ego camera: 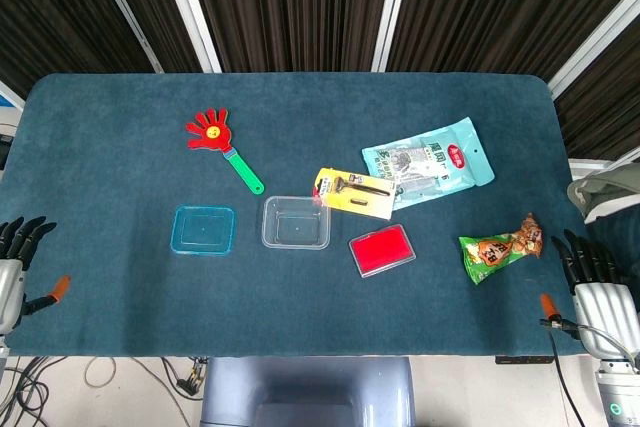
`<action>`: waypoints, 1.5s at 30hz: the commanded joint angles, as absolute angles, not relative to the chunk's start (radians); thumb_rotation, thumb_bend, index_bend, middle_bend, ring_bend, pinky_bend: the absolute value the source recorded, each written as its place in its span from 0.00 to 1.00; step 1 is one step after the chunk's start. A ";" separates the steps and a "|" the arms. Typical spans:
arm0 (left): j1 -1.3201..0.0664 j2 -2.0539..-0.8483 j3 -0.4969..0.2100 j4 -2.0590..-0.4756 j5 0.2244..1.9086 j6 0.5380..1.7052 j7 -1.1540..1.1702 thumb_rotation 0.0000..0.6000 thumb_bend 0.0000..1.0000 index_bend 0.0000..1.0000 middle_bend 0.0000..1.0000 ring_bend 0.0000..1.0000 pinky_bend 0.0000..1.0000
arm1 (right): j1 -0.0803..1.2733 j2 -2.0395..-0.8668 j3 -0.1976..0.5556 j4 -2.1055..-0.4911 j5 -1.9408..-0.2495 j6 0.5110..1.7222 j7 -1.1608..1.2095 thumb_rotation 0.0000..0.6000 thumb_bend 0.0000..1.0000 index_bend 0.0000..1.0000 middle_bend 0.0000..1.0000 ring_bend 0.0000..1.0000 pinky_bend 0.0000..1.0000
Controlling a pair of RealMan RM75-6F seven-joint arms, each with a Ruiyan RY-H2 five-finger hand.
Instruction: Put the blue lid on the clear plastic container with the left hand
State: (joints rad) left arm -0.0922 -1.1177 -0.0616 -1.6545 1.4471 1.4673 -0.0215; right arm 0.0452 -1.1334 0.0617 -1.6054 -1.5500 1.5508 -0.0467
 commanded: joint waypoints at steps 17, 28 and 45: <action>-0.098 -1.113 -0.082 -1.644 1.409 1.453 -0.046 1.00 0.25 0.14 0.09 0.00 0.02 | 0.041 -1.128 0.066 -1.607 -1.543 1.556 -0.041 1.00 0.39 0.01 0.00 0.00 0.00; -0.115 -1.104 -0.084 -1.640 1.384 1.407 -0.033 1.00 0.18 0.10 0.08 0.00 0.02 | 0.039 -1.123 0.067 -1.614 -1.544 1.561 -0.032 1.00 0.39 0.01 0.00 0.00 0.00; -0.391 -1.012 -0.150 -1.668 1.243 0.971 0.093 1.00 0.12 0.06 0.07 0.00 0.02 | 0.034 -1.117 0.069 -1.625 -1.520 1.549 -0.009 1.00 0.39 0.01 0.00 0.00 0.00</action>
